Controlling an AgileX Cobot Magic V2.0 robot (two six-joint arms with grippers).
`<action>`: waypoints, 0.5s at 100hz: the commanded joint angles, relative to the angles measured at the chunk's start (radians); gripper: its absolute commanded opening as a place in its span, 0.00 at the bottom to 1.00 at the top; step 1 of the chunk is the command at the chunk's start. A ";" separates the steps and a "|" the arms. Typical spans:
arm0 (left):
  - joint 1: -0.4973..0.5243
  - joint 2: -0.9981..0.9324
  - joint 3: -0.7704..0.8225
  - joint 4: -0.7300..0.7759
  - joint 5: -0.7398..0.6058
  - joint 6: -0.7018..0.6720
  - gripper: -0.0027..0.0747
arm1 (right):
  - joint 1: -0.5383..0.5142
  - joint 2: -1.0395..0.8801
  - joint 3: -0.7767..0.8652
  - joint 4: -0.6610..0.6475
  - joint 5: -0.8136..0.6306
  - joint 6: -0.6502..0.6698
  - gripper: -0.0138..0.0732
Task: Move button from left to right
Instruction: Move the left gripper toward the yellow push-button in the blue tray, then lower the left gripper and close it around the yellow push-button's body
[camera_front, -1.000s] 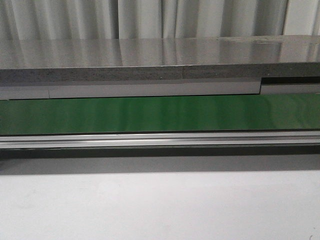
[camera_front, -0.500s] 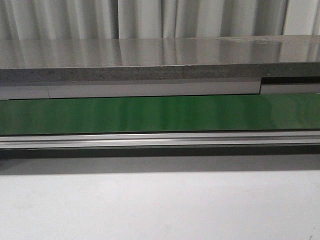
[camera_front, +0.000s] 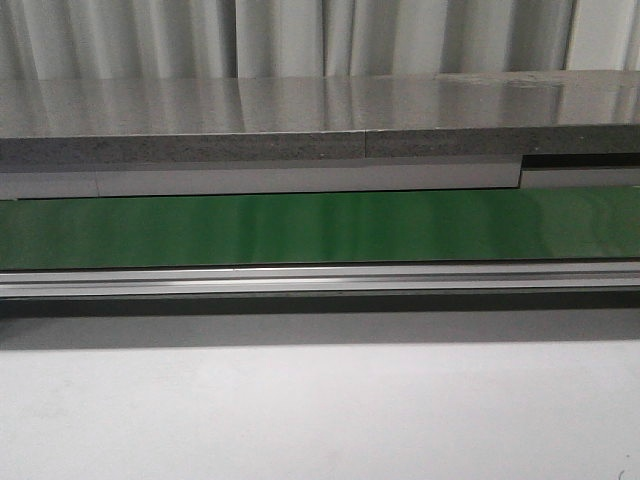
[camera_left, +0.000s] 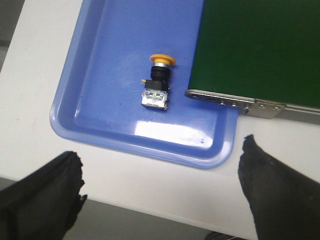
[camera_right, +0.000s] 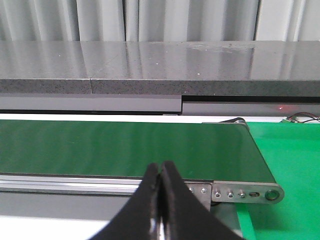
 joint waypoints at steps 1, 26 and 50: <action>0.046 0.058 -0.035 -0.018 -0.074 -0.010 0.83 | 0.005 -0.021 -0.014 -0.010 -0.072 -0.002 0.08; 0.160 0.278 -0.035 -0.101 -0.178 -0.001 0.83 | 0.005 -0.021 -0.014 -0.010 -0.072 -0.002 0.08; 0.176 0.440 -0.072 -0.128 -0.217 -0.001 0.83 | 0.005 -0.021 -0.014 -0.010 -0.072 -0.002 0.08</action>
